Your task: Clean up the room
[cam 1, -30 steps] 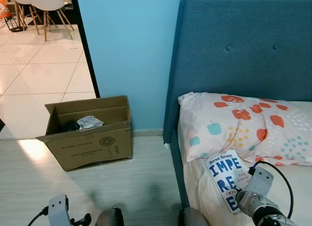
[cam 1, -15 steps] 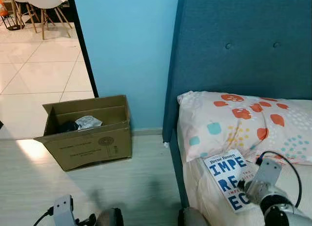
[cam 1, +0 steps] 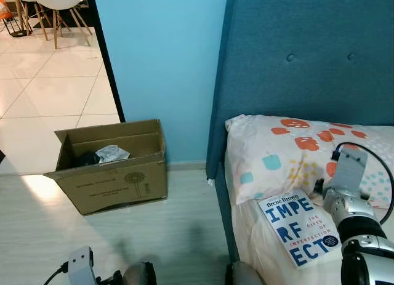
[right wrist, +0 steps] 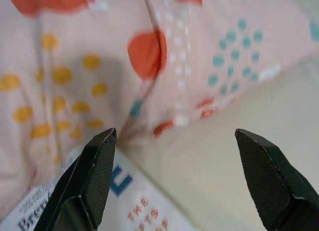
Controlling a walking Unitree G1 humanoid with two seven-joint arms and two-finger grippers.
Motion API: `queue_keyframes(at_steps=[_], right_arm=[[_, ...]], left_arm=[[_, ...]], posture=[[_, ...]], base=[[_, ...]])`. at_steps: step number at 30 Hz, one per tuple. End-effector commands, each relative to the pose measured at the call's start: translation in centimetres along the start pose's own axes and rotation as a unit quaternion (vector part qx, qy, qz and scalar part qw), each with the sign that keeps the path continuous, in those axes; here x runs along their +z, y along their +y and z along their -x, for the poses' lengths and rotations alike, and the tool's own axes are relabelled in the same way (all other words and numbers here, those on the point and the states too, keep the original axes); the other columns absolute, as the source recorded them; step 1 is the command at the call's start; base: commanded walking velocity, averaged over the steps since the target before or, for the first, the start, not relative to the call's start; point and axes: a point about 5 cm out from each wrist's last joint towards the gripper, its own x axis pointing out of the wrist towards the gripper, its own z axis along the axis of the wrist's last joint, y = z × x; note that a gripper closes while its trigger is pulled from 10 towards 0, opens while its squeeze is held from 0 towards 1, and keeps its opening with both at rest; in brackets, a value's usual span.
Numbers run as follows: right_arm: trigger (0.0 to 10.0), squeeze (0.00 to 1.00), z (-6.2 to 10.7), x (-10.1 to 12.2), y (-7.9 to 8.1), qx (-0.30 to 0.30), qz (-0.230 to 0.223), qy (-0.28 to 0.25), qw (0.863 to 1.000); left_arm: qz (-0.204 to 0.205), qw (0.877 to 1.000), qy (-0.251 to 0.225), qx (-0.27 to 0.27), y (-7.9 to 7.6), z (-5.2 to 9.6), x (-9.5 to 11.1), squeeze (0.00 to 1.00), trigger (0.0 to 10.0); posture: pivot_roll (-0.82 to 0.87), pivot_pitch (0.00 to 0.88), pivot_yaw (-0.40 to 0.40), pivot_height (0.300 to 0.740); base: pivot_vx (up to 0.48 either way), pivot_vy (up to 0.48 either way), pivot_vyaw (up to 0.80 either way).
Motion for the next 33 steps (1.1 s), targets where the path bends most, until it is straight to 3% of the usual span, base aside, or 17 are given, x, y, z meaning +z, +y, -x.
queue_keyframes(at_steps=[1,3,5,9,10,11,13,14,15,16,17,18,21,22,23,24,33], right_arm=[[10.0,0.44,0.0,-1.2,0.5,0.014,0.069,-0.013,0.997],[10.0,0.44,0.1,-3.1,0.9,0.028,0.122,0.005,0.992],[10.0,0.44,0.2,-4.8,1.0,0.036,0.138,0.032,0.989],[10.0,0.44,0.3,-6.7,0.3,0.037,0.136,0.059,0.988],[10.0,0.43,0.3,-7.5,0.0,0.041,0.099,0.075,0.991],[2.2,0.42,0.3,-7.6,-0.2,0.040,0.079,0.076,0.993],[2.2,0.42,0.2,-7.6,-0.3,0.038,0.067,0.076,0.994],[0.0,0.40,0.2,-7.5,-0.5,0.033,0.065,0.069,0.995],[0.0,0.40,0.2,-7.5,-0.5,0.033,0.065,0.069,0.995],[0.0,0.12,0.1,-7.2,-0.8,0.026,0.061,0.063,0.996],[0.0,0.12,0.1,-7.2,-0.8,0.026,0.061,0.063,0.996],[0.0,0.00,0.0,-7.1,-1.0,0.022,0.061,0.060,0.996],[0.0,0.00,0.0,-7.1,-1.0,0.020,0.061,0.061,0.996],[4.6,0.00,0.0,-7.4,-1.0,0.023,0.057,0.068,0.996],[4.6,0.00,0.0,-7.4,-1.0,0.023,0.057,0.068,0.996],[10.0,0.00,0.1,-7.8,-0.7,0.031,0.062,0.078,0.994],[10.0,0.00,0.9,-10.6,-0.2,0.055,0.103,0.138,0.984]], left_arm=[[-0.004,1.000,0.015,0.002,0.2,0.2,-0.9,0.00,10.0],[-0.004,1.000,0.016,0.003,0.2,0.2,-1.0,0.00,10.0],[-0.004,1.000,0.017,0.003,0.2,0.2,-1.1,0.00,10.0],[-0.004,1.000,0.016,0.003,0.3,0.3,-1.1,0.00,10.0],[-0.006,1.000,0.015,0.005,0.6,0.3,-1.0,0.00,10.0],[-0.007,1.000,0.015,0.007,0.9,0.4,-1.0,0.00,10.0],[-0.008,1.000,0.015,0.008,1.0,0.5,-1.0,0.00,10.0],[-0.009,1.000,0.015,0.010,1.3,0.6,-1.0,0.00,10.0],[-0.009,1.000,0.015,0.010,1.3,0.6,-1.0,0.00,10.0],[-0.009,1.000,0.014,0.011,1.5,0.6,-1.0,0.00,10.0],[-0.009,1.000,0.014,0.011,1.5,0.6,-1.0,0.00,10.0],[-0.010,1.000,0.014,0.012,1.8,0.7,-1.1,0.00,10.0],[-0.011,1.000,0.014,0.013,2.0,0.8,-1.2,0.00,10.0],[-0.012,1.000,0.015,0.014,2.2,0.9,-1.3,0.00,10.0],[-0.012,1.000,0.015,0.014,2.2,0.9,-1.3,0.00,10.0],[-0.013,1.000,0.015,0.016,2.5,1.0,-1.3,0.00,10.0],[-0.019,1.000,0.016,0.017,3.0,1.2,-1.3,0.00,10.0]], posture=[[0.04,0.098,-0.035,0.605],[0.06,0.105,-0.035,0.605],[0.06,0.106,-0.034,0.605],[0.07,0.114,-0.032,0.605],[0.08,0.121,-0.027,0.605],[0.09,0.132,-0.023,0.605],[0.09,0.132,-0.023,0.605],[0.10,0.143,-0.017,0.605],[0.10,0.143,-0.017,0.605],[0.11,0.151,-0.013,0.605],[0.11,0.151,-0.013,0.605],[0.11,0.160,-0.010,0.605],[0.12,0.167,-0.009,0.605],[0.12,0.172,-0.008,0.605],[0.12,0.172,-0.008,0.605],[0.13,0.177,-0.009,0.605],[0.13,0.188,0.005,0.605]], base=[[0.000,0.000,0.00],[0.000,0.000,0.00],[0.000,0.000,0.00],[0.000,0.000,0.00],[0.000,0.000,0.00],[0.000,0.000,0.00],[0.000,0.000,0.00],[0.000,0.000,0.00],[0.000,0.000,0.00],[0.000,0.000,0.00],[0.000,0.000,0.00],[0.000,0.000,0.00],[0.000,0.000,0.00],[0.000,0.000,0.00],[0.000,0.000,0.00],[0.000,0.000,0.00],[0.000,0.000,0.00]])
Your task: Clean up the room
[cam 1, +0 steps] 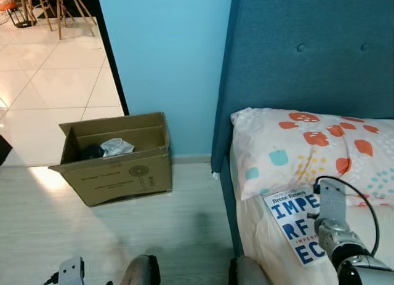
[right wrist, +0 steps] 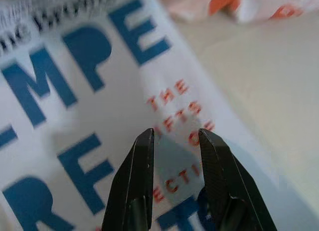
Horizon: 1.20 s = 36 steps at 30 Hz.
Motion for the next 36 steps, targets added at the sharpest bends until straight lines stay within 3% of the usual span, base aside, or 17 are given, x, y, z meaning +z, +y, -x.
queue_keyframes(at_steps=[1,19,20,23,25,36], right_arm=[[10.0,0.00,0.0,-1.1,0.2,0.004,0.008,0.022,1.000],[10.0,0.00,-0.2,-1.5,-1.9,-0.019,-0.018,0.033,0.999],[10.0,0.00,-0.3,-1.7,-2.6,-0.030,-0.049,0.033,0.998],[10.0,0.00,-0.3,-2.0,-3.2,-0.042,-0.075,0.036,0.996],[10.0,0.00,-0.3,-3.2,-4.0,-0.050,-0.140,0.056,0.987],[10.0,0.00,-0.3,-3.8,-4.2,-0.049,-0.159,0.057,0.984]], left_arm=[[-0.013,1.000,0.008,0.008,0.9,0.3,-0.4,0.00,10.0],[-0.018,1.000,0.010,0.008,1.1,0.4,-0.3,0.00,10.0],[-0.018,1.000,0.011,0.008,1.2,0.5,-0.4,0.00,10.0],[-0.019,1.000,0.011,0.007,1.3,0.5,-0.4,0.00,10.0],[-0.019,1.000,0.004,0.003,1.7,0.7,-0.2,0.00,10.0],[-0.020,1.000,-0.010,-0.007,2.4,1.0,0.2,0.00,10.0]], posture=[[0.13,0.188,0.005,0.605],[0.13,0.176,0.008,0.605],[0.13,0.177,0.011,0.605],[0.14,0.181,0.014,0.605],[0.16,0.206,0.023,0.605],[0.19,0.274,0.048,0.605]], base=[[0.000,0.000,0.00],[0.000,0.000,0.00],[0.000,0.000,0.00],[0.000,0.000,0.00],[0.000,0.000,0.00],[0.000,0.000,0.00]])
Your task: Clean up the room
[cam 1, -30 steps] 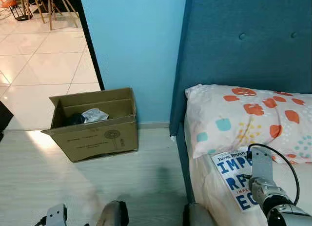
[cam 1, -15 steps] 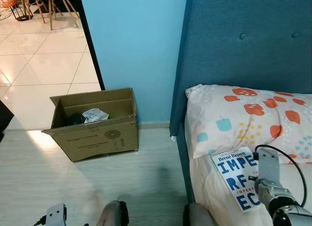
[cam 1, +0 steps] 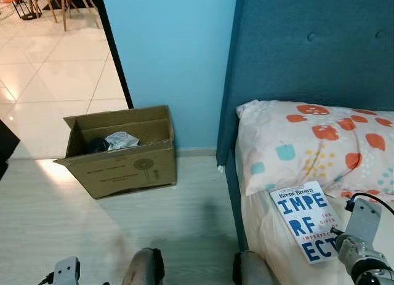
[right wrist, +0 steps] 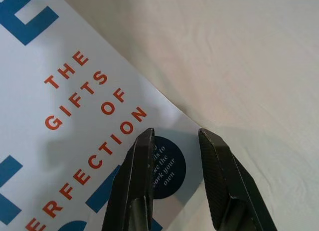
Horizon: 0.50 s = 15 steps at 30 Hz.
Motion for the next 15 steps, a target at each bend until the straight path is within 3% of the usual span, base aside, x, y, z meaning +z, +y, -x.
queue_keyframes(at_steps=[1,5,9,15], right_arm=[[10.0,0.00,0.0,-1.7,-0.5,-0.004,-0.005,0.030,1.000],[10.0,0.00,-0.1,-1.4,-0.7,-0.001,-0.021,0.023,1.000],[10.0,0.00,-0.1,-0.9,-0.9,0.005,0.010,0.011,1.000],[10.0,0.00,-0.2,-0.3,-1.5,0.012,-0.025,0.004,1.000]], left_arm=[[-0.004,1.000,0.002,0.014,1.4,0.6,-0.2,0.00,10.0],[-0.007,1.000,-0.001,0.009,1.6,0.8,-0.2,0.00,10.0],[-0.007,1.000,-0.001,0.009,1.7,0.9,-0.3,0.00,10.0],[-0.004,1.000,0.001,0.008,1.8,1.0,-0.6,0.00,10.0]], posture=[[0.19,0.274,0.048,0.605],[0.19,0.288,0.051,0.605],[0.19,0.290,0.050,0.605],[0.19,0.290,0.047,0.605]], base=[[0.000,0.000,0.00],[0.000,0.000,0.00],[0.000,0.000,0.00],[0.000,0.000,0.00]])
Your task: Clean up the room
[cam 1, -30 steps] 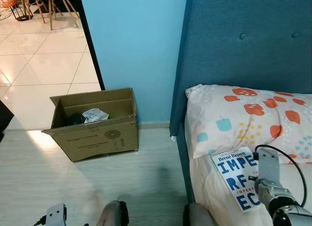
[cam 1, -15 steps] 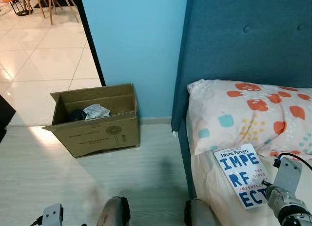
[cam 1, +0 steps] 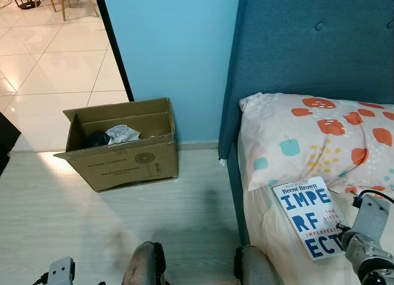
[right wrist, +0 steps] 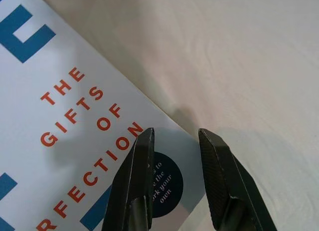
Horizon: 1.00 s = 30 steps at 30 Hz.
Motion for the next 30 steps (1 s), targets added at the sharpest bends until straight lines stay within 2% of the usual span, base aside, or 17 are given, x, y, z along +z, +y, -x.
queue_keyframes(at_steps=[1,3,6,9,10,12,15,22,25,27,29,30], right_arm=[[10.0,0.00,0.0,-1.2,-0.5,0.002,-0.031,0.024,0.999],[10.0,0.00,0.0,-0.9,-0.1,0.028,-0.081,0.020,0.996],[10.0,0.00,0.0,-1.0,0.1,0.038,-0.091,0.028,0.995],[10.0,0.00,0.1,-2.4,0.3,0.046,-0.106,0.080,0.990],[10.0,0.00,0.1,-2.4,0.3,0.046,-0.106,0.080,0.990],[10.0,0.00,0.4,-3.6,0.7,0.058,-0.140,0.126,0.980],[10.0,0.00,0.5,-3.9,0.9,0.069,-0.150,0.146,0.975],[10.0,0.00,0.5,-3.6,0.4,0.080,-0.118,0.149,0.979],[10.0,0.00,0.0,-1.1,-1.1,0.040,-0.099,0.083,0.991],[10.0,0.00,0.0,-0.3,-1.4,0.031,-0.093,0.065,0.993],[10.0,0.00,-0.1,1.7,-2.2,0.009,-0.050,0.029,0.998],[10.0,0.00,-0.1,1.7,-2.2,0.009,-0.050,0.029,0.998]], left_arm=[[0.002,1.000,0.012,0.010,0.8,0.5,-0.9,0.00,10.0],[0.004,1.000,0.013,0.011,0.8,0.6,-1.0,0.00,10.0],[0.006,1.000,0.012,0.011,0.8,0.6,-1.1,0.00,10.0],[0.008,1.000,0.009,0.012,0.9,0.6,-0.9,0.00,10.0],[0.008,1.000,0.009,0.012,0.9,0.6,-0.9,0.00,10.0],[0.007,1.000,0.008,0.014,0.9,0.6,-0.8,0.00,10.0],[0.007,1.000,0.008,0.015,0.9,0.6,-0.8,0.00,10.0],[0.008,1.000,0.008,0.016,0.8,0.5,-0.7,0.00,10.0],[0.011,1.000,0.006,0.016,0.6,0.3,-0.6,0.00,10.0],[0.012,1.000,0.005,0.016,0.5,0.3,-0.6,0.00,10.0],[0.016,1.000,0.001,0.013,0.1,0.1,-0.3,0.00,10.0],[0.016,1.000,0.001,0.013,0.1,0.1,-0.3,0.00,10.0]], posture=[[0.19,0.291,0.046,0.605],[0.19,0.288,0.045,0.605],[0.20,0.287,0.043,0.605],[0.19,0.284,0.045,0.605],[0.19,0.284,0.045,0.605],[0.19,0.281,0.044,0.605],[0.19,0.278,0.044,0.605],[0.18,0.264,0.037,0.605],[0.17,0.253,0.034,0.605],[0.17,0.253,0.034,0.605],[0.16,0.230,0.026,0.605],[0.16,0.230,0.026,0.605]], base=[[0.000,0.000,0.00],[0.000,0.000,0.00],[0.000,0.000,0.00],[0.000,0.000,0.00],[0.000,0.000,0.00],[0.000,0.000,0.00],[0.000,0.000,0.00],[0.000,0.000,0.00],[0.000,0.000,0.00],[0.000,0.000,0.00],[0.000,0.000,0.00],[0.000,0.000,0.00]])
